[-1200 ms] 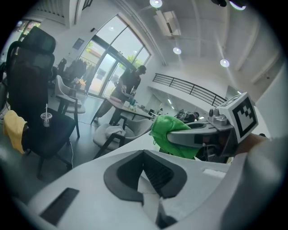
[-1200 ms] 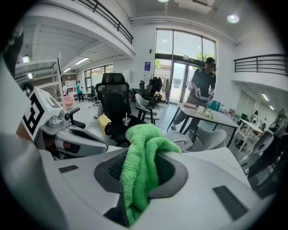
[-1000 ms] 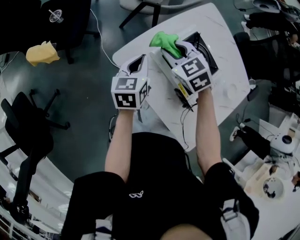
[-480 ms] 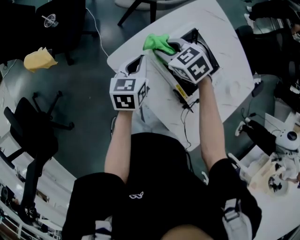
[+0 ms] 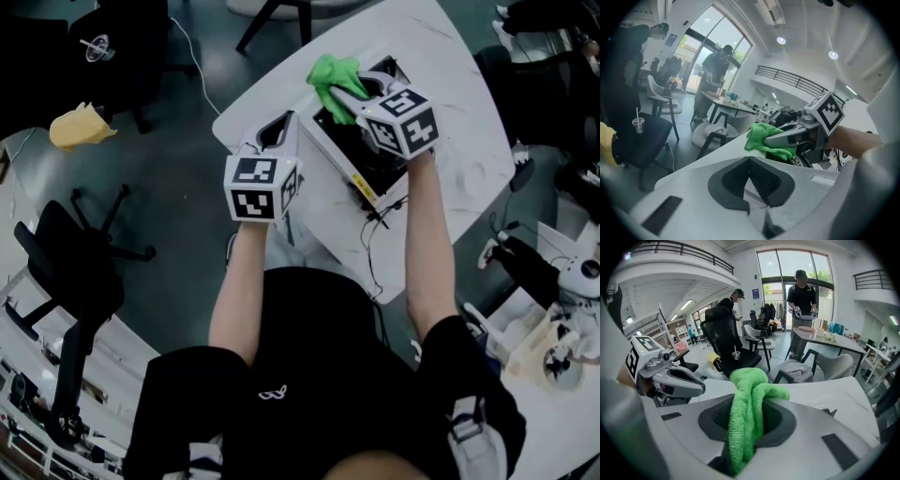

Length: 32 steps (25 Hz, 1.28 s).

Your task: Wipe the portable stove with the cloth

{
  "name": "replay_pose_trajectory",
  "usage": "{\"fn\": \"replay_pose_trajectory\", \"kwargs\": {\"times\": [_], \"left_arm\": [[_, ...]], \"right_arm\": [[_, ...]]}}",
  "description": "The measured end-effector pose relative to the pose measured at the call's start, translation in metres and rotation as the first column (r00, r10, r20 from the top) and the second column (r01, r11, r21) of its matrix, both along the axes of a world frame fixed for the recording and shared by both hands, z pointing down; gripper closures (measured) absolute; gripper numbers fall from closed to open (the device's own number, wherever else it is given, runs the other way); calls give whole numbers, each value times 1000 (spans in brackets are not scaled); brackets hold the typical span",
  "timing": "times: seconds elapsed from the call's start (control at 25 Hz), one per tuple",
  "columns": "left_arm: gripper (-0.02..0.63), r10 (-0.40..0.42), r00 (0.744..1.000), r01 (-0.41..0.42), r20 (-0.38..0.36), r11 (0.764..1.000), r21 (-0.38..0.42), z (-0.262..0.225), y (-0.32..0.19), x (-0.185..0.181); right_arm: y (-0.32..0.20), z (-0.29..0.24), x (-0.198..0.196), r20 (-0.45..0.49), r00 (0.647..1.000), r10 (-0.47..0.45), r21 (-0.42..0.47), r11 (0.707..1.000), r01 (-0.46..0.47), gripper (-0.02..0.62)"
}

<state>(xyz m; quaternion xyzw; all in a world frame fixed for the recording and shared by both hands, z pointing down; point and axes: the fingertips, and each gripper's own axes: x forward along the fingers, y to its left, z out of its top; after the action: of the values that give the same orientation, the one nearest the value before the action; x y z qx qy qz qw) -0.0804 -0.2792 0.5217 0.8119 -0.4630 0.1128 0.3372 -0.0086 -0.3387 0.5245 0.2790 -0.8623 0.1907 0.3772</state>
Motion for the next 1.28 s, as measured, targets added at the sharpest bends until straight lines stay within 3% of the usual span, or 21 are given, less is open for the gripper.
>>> {"fn": "replay_pose_trajectory", "kwargs": {"times": [0.24, 0.44, 0.72, 1.04, 1.28], "left_arm": [[609, 11, 1000, -11, -2, 1000, 2, -1, -4, 5], [609, 7, 1000, -7, 0, 1000, 5, -3, -5, 5], [609, 6, 1000, -6, 0, 1000, 14, -8, -7, 5], [609, 20, 1000, -20, 5, 1000, 22, -13, -4, 11], [609, 29, 1000, -30, 2, 999, 29, -18, -2, 20]], "right_arm": [[-14, 1, 12, -68, 997, 45, 28, 999, -44, 523], [-27, 1, 31, -186, 978, 99, 54, 994, -91, 523], [-58, -7, 49, -263, 955, 135, 112, 988, -109, 523], [-79, -10, 77, -247, 940, 236, 148, 968, -204, 523], [-96, -33, 112, -143, 915, 377, 218, 914, -343, 522]]}}
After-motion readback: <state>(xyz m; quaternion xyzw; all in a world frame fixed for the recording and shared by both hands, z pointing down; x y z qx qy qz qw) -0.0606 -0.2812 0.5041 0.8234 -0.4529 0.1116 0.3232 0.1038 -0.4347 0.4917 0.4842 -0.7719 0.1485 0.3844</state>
